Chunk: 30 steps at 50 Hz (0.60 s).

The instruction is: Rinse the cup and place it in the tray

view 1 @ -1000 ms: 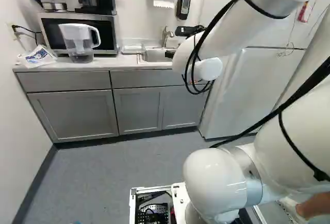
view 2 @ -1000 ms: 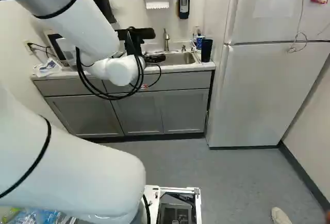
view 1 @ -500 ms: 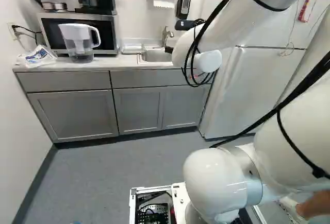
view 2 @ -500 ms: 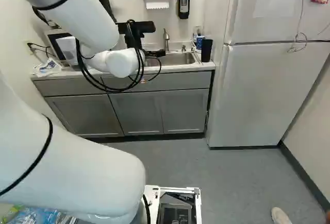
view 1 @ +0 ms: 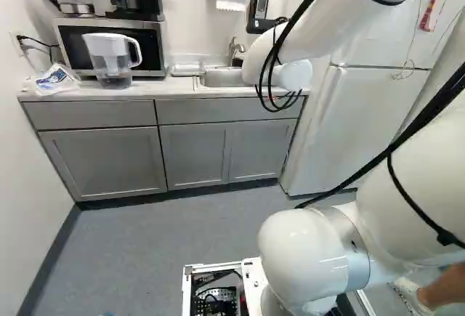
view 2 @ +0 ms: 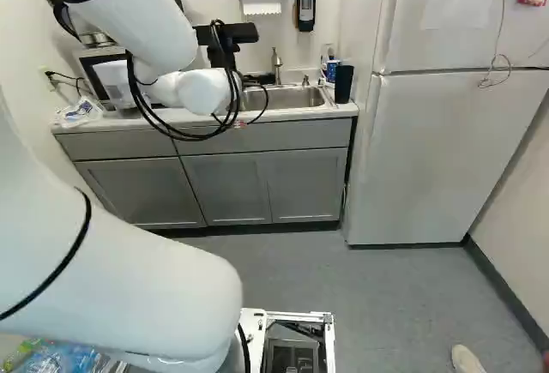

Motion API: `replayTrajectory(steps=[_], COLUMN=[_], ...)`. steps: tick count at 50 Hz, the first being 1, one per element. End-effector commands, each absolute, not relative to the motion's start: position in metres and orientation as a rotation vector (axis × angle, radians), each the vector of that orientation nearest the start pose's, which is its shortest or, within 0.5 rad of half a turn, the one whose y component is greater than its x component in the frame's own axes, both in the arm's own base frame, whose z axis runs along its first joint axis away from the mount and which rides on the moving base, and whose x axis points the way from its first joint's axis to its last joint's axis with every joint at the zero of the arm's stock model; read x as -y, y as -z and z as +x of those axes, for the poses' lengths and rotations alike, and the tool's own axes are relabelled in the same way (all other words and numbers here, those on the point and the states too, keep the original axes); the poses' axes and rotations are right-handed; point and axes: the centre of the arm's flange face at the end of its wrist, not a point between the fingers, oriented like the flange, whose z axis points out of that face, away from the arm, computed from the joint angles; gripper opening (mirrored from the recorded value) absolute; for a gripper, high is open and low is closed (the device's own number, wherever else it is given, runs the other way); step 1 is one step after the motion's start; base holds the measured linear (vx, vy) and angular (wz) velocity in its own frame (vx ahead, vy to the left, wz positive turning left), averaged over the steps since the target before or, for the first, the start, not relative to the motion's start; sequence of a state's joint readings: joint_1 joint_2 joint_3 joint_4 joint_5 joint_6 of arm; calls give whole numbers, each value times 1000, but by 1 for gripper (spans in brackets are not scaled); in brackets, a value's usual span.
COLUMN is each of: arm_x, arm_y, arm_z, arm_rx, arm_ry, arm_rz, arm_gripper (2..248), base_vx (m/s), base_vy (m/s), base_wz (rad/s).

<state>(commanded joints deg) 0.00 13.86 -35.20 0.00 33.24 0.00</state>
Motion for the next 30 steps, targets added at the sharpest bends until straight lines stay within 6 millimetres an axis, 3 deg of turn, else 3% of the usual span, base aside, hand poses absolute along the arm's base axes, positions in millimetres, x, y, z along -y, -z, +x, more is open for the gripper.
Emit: replayTrajectory(steps=[30], arm_x=[0], arm_y=[-593], arm_z=[433], arm_rx=[0], arm_ry=[2068], arm_rz=[-2365], arm_gripper=[247], base_vx=[0], base_vy=[0], base_wz=[0])
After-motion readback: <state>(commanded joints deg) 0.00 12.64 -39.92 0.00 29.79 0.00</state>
